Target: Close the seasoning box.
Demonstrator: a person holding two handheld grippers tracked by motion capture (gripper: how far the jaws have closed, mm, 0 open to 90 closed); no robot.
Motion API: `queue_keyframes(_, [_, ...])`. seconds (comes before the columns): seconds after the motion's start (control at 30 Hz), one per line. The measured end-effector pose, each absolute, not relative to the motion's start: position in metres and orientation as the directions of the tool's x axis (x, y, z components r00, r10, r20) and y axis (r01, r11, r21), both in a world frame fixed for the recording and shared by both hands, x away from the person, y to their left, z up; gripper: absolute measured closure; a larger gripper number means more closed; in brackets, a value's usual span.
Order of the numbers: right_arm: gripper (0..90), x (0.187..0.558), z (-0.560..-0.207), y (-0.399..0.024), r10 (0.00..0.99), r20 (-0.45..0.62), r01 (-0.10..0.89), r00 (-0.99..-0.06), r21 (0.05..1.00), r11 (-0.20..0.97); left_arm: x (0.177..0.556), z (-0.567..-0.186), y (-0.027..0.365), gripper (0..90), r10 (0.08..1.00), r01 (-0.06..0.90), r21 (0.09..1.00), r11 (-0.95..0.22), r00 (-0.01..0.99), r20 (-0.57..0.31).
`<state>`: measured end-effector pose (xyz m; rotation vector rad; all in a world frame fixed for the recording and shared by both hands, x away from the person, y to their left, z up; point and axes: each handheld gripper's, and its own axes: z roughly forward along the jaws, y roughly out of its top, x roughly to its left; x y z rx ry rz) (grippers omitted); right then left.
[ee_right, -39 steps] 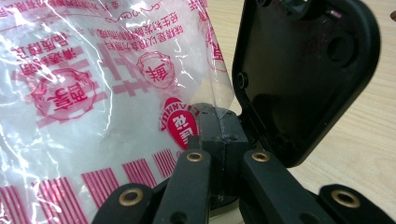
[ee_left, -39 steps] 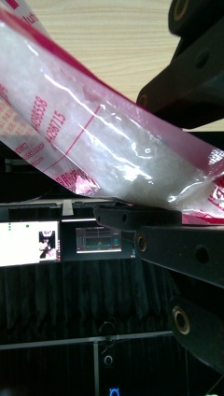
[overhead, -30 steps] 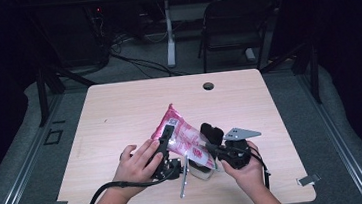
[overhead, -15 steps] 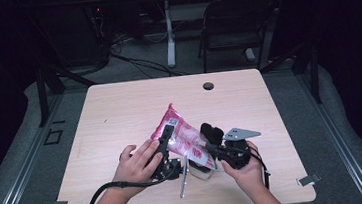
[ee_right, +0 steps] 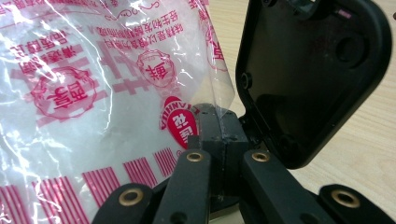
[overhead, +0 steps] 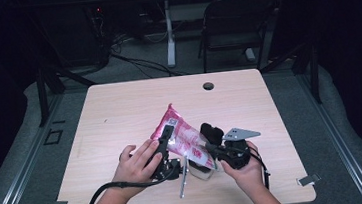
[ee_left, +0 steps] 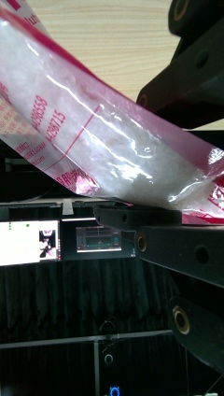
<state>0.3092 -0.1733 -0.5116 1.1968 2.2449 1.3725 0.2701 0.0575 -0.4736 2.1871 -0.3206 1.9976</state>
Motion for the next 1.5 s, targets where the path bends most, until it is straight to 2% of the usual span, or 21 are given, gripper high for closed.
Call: queue_keyframes(1.5, [90.0,0.3068,-0.5093,-0.1718,0.754,0.182,0.498,-0.631,0.840,0.214,0.2645,-0.4698,0.0583,68.8,-0.063,-0.265,-0.043,-0.963,0.067,0.996])
